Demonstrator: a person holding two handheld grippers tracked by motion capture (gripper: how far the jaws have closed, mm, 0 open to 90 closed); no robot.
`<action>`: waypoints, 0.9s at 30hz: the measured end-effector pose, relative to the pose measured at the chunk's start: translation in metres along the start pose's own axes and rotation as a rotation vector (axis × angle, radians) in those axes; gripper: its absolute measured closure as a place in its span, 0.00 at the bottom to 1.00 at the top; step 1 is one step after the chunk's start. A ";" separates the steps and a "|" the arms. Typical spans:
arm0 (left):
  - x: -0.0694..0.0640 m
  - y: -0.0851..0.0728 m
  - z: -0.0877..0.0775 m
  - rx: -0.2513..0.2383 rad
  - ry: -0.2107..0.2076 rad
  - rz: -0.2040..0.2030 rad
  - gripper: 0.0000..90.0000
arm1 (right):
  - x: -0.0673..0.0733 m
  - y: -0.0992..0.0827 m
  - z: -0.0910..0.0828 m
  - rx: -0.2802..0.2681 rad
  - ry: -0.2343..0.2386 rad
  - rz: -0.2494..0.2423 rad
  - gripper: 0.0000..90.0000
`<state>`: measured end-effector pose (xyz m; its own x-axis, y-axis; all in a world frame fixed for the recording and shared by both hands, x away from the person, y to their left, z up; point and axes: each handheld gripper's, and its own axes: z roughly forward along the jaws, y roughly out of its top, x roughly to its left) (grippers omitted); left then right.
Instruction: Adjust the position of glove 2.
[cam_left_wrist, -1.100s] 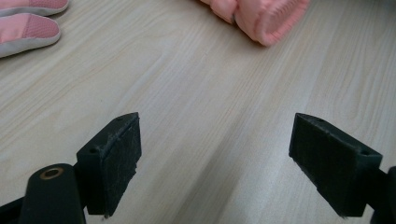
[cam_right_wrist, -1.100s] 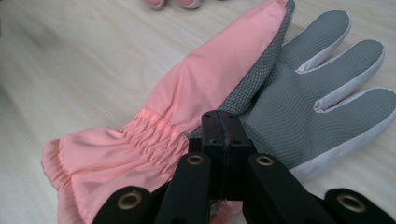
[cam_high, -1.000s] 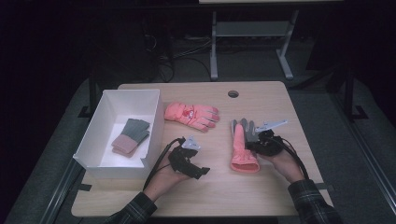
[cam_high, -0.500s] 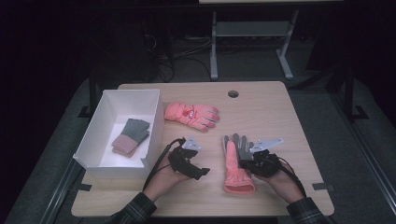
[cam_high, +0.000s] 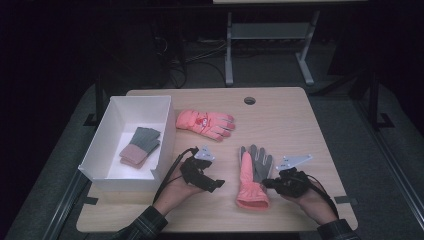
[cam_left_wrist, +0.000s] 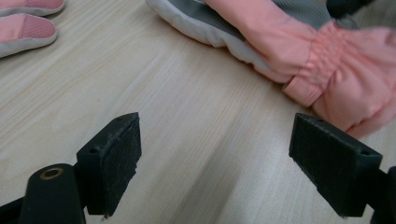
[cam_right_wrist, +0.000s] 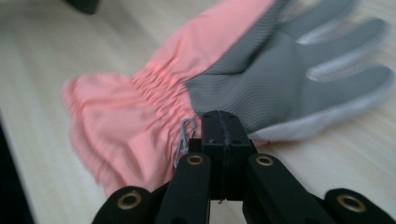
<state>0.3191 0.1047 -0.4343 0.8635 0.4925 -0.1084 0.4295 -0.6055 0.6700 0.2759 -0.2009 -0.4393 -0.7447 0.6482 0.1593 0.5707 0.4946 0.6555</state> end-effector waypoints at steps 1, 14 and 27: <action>0.000 0.000 0.000 0.001 0.000 0.000 0.18 | 0.004 0.001 0.001 0.004 0.015 -0.009 1.00; 0.004 0.000 -0.004 0.002 0.002 0.009 0.18 | 0.039 0.009 0.022 0.039 0.123 -0.108 1.00; 0.012 0.005 -0.006 0.003 0.004 -0.014 0.31 | 0.023 0.006 0.002 -0.031 0.026 -0.051 0.59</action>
<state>0.3303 0.1114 -0.4284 0.8565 0.5032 -0.1150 0.4423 -0.6007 0.6659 0.2623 -0.1822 -0.4329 -0.7813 0.6073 0.1442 0.5212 0.5076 0.6860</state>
